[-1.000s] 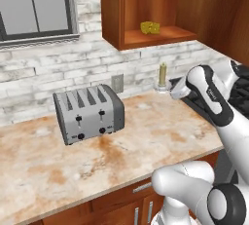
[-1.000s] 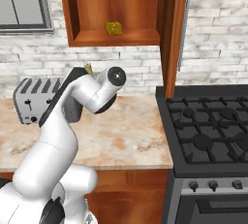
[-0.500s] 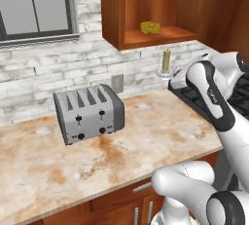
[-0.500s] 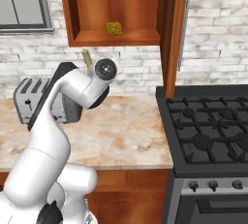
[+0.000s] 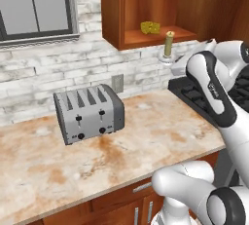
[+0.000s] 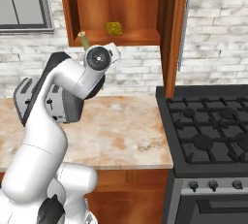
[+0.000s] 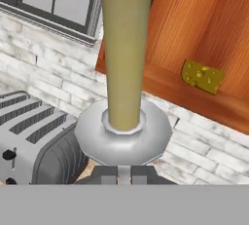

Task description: Pick the candle and candle from the dining table and place them in the open cabinet. Close the cabinet after placing the objects.

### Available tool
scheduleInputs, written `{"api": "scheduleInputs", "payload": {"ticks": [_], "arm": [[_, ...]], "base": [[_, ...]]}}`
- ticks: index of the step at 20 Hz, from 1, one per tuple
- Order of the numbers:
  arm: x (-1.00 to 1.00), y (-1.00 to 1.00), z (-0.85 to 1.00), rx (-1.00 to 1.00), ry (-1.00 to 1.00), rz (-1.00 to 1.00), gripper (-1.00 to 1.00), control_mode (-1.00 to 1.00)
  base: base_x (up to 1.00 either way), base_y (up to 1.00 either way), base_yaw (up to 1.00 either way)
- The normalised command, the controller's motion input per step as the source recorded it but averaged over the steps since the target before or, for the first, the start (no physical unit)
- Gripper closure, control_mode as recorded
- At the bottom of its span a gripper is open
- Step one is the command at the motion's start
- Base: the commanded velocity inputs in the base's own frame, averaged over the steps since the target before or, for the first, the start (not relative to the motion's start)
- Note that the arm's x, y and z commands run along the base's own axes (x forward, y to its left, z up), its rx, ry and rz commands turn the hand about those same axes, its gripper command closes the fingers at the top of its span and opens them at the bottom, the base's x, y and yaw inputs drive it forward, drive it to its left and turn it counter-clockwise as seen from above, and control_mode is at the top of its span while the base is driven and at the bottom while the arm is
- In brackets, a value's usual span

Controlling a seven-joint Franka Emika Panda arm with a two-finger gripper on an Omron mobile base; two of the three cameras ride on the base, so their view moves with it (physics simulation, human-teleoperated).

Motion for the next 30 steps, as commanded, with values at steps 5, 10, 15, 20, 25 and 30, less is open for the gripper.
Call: {"api": "scheduleInputs", "payload": {"ticks": [5, 10, 15, 20, 25, 30], "arm": [[0.00, 0.00, 0.40, 0.01, -0.08, 0.01, 1.00, -1.00], [0.07, 0.00, 0.38, 0.01, -0.01, 0.02, 1.00, -1.00], [0.20, 0.00, 0.37, 0.02, 0.00, 0.03, 1.00, -1.00], [0.22, 0.03, 0.20, 0.03, 0.00, 0.05, 1.00, -1.00], [0.28, 0.07, 0.12, 0.03, 0.01, 0.05, 1.00, -1.00], [0.07, 0.03, 0.00, 0.02, 0.04, 0.03, 1.00, -1.00]], "base": [[0.00, 0.00, 0.00], [0.00, 0.00, 0.00], [0.00, 0.00, 0.00], [0.00, 0.00, 0.00], [0.00, 0.00, 0.00], [0.00, 0.00, 0.00]]}}
